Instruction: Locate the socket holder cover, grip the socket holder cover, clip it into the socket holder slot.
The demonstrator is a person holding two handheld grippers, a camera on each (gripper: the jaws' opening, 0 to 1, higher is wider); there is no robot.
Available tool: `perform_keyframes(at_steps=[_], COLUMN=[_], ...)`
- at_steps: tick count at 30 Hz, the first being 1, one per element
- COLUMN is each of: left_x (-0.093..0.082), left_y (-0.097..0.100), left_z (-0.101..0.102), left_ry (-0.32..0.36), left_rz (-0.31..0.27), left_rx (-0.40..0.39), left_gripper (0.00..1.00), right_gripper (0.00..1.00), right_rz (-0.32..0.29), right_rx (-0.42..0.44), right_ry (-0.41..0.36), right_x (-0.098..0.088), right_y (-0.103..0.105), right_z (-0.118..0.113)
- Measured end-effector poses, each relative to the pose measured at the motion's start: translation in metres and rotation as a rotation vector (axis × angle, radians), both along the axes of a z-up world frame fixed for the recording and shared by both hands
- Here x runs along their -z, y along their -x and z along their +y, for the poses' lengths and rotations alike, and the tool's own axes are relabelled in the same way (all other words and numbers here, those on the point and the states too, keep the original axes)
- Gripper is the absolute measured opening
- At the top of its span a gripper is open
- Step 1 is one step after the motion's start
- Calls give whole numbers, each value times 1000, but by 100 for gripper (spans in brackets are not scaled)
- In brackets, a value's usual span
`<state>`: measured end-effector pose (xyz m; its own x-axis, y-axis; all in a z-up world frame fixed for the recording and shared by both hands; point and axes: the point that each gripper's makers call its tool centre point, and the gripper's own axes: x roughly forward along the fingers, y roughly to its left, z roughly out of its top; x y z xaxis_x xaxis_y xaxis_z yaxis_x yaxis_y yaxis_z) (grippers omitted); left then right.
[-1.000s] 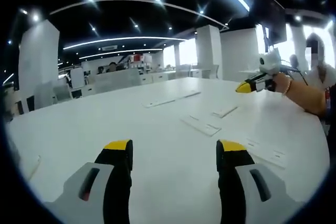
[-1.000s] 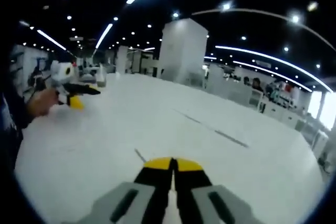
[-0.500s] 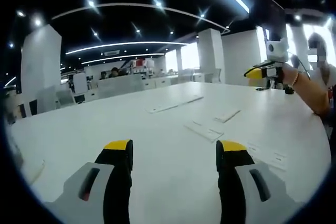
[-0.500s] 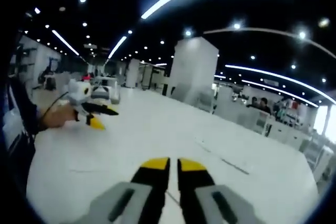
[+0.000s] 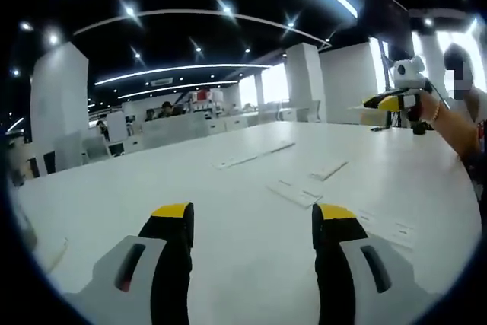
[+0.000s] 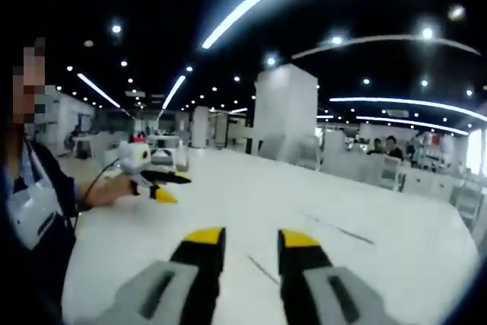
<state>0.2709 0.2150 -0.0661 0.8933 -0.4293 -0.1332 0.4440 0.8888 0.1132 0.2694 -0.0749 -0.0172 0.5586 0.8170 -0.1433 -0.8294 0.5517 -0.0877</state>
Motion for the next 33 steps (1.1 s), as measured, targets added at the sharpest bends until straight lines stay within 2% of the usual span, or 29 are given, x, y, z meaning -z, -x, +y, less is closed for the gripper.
perform_keyframes(at_steps=[5,8,12,15,16,18,20,24,29,33], left_x=[0,3,3,4,6,7,8,5,-1,-5], left_y=[0,-2,-3,-5,-5,-4,-4,-3,-1,0], left_z=[-1,0,2,3,4,5,4,5,5,2], left_ry=[-4,-50,-59,-64,-70,-74,-78,-87,-80,-83], left_rz=[-11,-20,-30,-32,-27,-21,-19,-31,-60,-85], left_rx=[-2,-13,-14,-17,-17,-16,-12,-8,4,10], left_gripper=[63,63,63,63,63,63,63,64,66,67], right_gripper=[33,35,44,48,50,58,64,65,69,69], right_rz=[1,-23,-14,10,66,111,109,65,16,20], right_rx=[49,44,20,34,53,68,75,114,156,184], right_ry=[-31,-136,-182,-176,-181,-177,-171,-108,-91,-80], right_x=[11,10,19,27,34,41,43,44,40,46], right_y=[-7,-9,-8,-8,-9,-10,-10,-11,-12,-17], right_z=[-21,-22,-20,-19,-20,-20,-18,-20,-22,-24])
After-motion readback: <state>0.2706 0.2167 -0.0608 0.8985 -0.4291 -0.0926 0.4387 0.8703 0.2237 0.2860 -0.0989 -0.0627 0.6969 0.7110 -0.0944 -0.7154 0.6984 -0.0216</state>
